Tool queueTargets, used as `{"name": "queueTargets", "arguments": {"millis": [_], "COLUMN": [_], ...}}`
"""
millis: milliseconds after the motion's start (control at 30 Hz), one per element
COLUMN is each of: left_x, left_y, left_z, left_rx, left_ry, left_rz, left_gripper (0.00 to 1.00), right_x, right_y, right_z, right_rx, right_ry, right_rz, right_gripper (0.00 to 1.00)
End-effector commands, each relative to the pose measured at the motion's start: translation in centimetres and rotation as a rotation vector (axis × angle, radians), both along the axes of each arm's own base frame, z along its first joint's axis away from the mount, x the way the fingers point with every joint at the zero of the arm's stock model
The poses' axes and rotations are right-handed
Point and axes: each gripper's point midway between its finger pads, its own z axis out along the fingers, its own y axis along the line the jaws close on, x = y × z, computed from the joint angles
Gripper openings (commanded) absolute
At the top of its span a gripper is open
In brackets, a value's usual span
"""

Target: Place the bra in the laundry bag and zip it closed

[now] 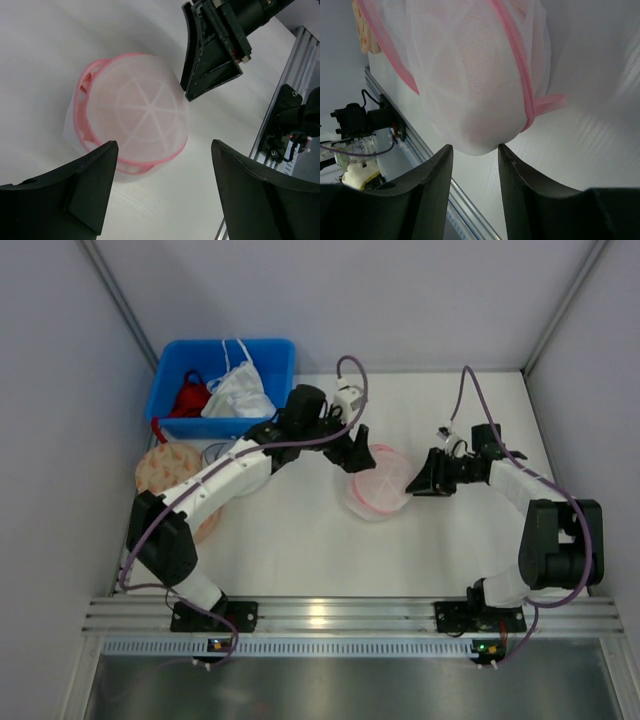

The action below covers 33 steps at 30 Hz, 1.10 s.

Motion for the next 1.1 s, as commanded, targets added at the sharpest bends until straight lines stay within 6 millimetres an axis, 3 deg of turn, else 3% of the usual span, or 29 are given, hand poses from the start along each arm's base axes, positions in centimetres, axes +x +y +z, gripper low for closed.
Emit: {"name": "queueTargets", "arguments": {"millis": [0, 267, 400, 600, 800, 900, 1067], "left_x": [0.7, 2.8, 4.4, 4.7, 2.8, 3.7, 5.4], "left_y": [-1.3, -3.0, -2.6, -3.0, -4.9, -4.0, -2.5], "left_z": [-1.5, -5.9, -7.7, -8.5, -8.6, -9.4, -9.8], "left_rx": [0.148, 0.302, 0.362, 0.368, 0.230, 0.222, 0.273], "left_ry": [-0.033, 0.031, 0.022, 0.037, 0.253, 0.304, 0.236], "left_rz": [-0.009, 0.064, 0.138, 0.134, 0.064, 0.117, 0.210], "left_gripper": [0.81, 0.86, 0.91, 0.96, 0.90, 0.88, 0.92], "right_x": [0.9, 0.9, 1.0, 1.1, 1.9, 2.0, 2.3], "right_y": [0.1, -0.2, -0.3, -0.5, -0.7, -0.7, -0.7], "right_z": [1.2, 1.0, 0.9, 0.0, -0.5, -0.7, -1.8], "right_rx": [0.009, -0.017, -0.024, -0.045, -0.054, -0.053, -0.062], "right_ry": [-0.074, -0.074, -0.070, -0.056, -0.050, -0.051, -0.037], "right_rz": [0.013, 0.004, 0.003, 0.000, -0.002, -0.004, -0.008], "right_gripper": [0.42, 0.45, 0.51, 0.51, 0.49, 0.49, 0.47]}}
